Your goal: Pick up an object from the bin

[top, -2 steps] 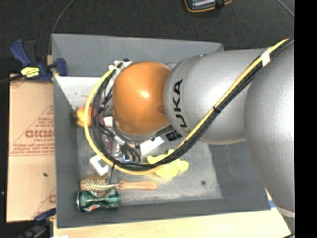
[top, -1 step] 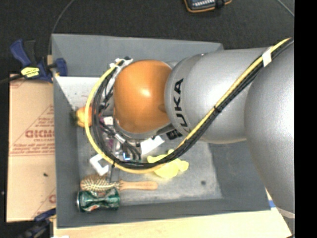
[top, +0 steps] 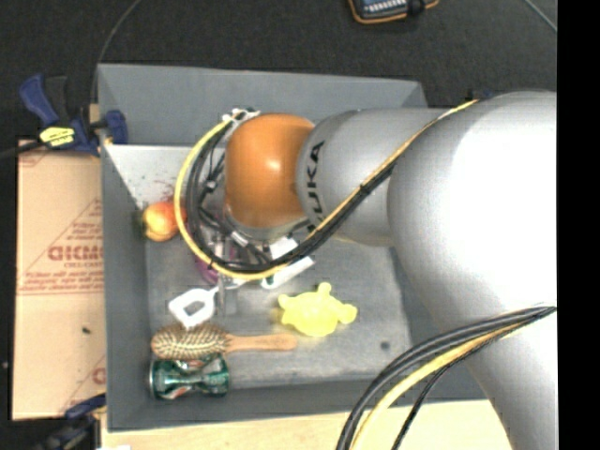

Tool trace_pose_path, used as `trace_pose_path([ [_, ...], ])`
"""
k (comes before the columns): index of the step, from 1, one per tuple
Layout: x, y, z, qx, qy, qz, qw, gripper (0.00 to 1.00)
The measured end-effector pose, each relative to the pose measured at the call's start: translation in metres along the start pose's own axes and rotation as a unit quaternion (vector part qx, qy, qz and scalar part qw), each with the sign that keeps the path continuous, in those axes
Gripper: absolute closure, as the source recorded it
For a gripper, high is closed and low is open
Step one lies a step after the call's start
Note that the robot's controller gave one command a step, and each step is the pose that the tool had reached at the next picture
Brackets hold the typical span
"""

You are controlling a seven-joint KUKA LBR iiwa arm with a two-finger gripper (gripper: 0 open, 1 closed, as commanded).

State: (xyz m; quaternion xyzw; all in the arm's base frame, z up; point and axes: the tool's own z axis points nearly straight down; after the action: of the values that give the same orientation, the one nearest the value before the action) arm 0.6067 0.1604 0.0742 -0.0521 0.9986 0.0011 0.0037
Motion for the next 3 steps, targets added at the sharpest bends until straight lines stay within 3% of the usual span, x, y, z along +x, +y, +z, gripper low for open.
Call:
trace_pose_path([
  [1,0.005,0.001,-0.065,-0.003,-0.0046,0.110,0.9939,0.00],
  [2,0.067,-0.032,-0.027,0.000,-0.0009,0.096,0.9953,0.00],
  [3,0.037,-0.083,0.003,-0.003,-0.0101,0.055,0.9985,0.00],
])
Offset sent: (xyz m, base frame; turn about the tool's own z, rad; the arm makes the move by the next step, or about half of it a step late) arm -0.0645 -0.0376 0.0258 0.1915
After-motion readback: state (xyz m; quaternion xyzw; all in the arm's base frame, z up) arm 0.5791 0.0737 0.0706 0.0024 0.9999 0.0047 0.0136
